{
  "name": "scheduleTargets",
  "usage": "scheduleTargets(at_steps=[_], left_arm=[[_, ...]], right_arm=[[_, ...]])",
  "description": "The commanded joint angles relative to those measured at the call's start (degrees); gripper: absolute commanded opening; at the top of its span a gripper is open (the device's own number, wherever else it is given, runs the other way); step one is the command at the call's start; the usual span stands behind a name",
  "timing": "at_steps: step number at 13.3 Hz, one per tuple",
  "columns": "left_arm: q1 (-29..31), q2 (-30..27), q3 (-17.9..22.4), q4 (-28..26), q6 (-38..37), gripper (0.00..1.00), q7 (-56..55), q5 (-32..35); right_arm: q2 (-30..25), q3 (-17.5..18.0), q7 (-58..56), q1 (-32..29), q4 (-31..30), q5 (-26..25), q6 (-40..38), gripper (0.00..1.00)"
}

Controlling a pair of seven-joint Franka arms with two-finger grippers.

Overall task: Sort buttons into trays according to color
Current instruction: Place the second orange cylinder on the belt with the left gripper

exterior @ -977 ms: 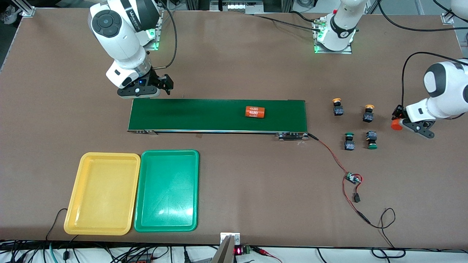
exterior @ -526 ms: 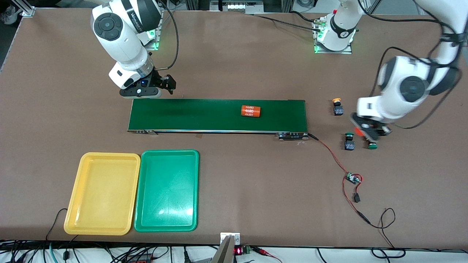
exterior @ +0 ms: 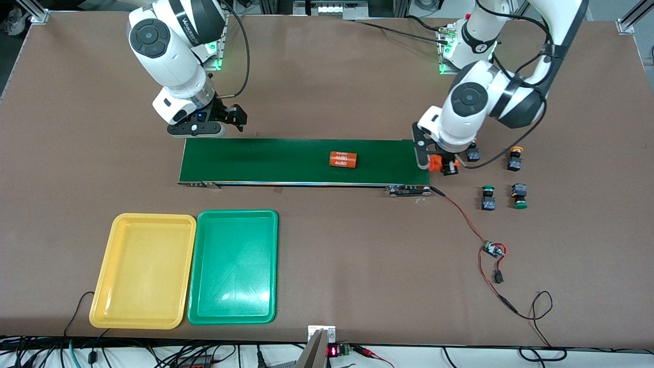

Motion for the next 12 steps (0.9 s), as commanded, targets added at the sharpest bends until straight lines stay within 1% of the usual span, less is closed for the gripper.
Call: scheduleTargets(at_steps=[1, 3, 5, 7, 8, 9, 10, 11, 12], left_arm=[[-1.57, 3.01, -1.47, 2.19, -0.33, 0.00, 2.75, 0.01], [-3.76, 3.72, -1.39, 2.19, -0.24, 0.03, 1.52, -0.43], [-4.82, 5.82, -1.39, 2.19, 2.29, 0.03, 1.17, -0.43], [-5.27, 7.14, -1.39, 2.19, 3.01, 0.04, 0.91, -0.43], [-5.88, 7.50, -1.39, 2.19, 3.18, 0.09, 0.38, -0.34], [-6.06, 7.67, -1.39, 2.19, 3.71, 0.31, 0.20, -0.34], [-6.14, 7.67, -1.39, 2.19, 3.80, 0.76, 0.03, -0.43], [-6.06, 7.15, -1.39, 2.19, 3.80, 1.00, 0.29, -0.43], [-5.97, 6.02, -1.39, 2.36, 3.54, 1.00, 0.20, -0.60]], right_arm=[[-0.04, 0.14, 0.71, 0.09, 0.47, 0.69, -0.83, 1.00], [-0.04, 0.14, 0.71, 0.09, 0.39, 0.69, -0.91, 1.00], [-0.04, 0.14, 0.79, 0.00, 0.47, 0.69, -1.70, 1.00], [-0.04, 0.14, 0.79, 0.00, 0.47, 0.69, -1.88, 1.00], [0.04, 0.14, 0.88, 0.09, 0.47, 0.69, -1.88, 1.00], [0.04, 0.14, 1.32, 0.09, 0.47, 0.69, -1.88, 1.00], [0.04, 0.14, 1.93, 0.18, 0.47, 0.69, -1.88, 1.00], [0.13, 0.14, 1.94, 0.18, 0.47, 0.69, -1.79, 1.00], [0.13, 0.14, 1.85, 0.18, 0.47, 0.69, -1.79, 1.00]])
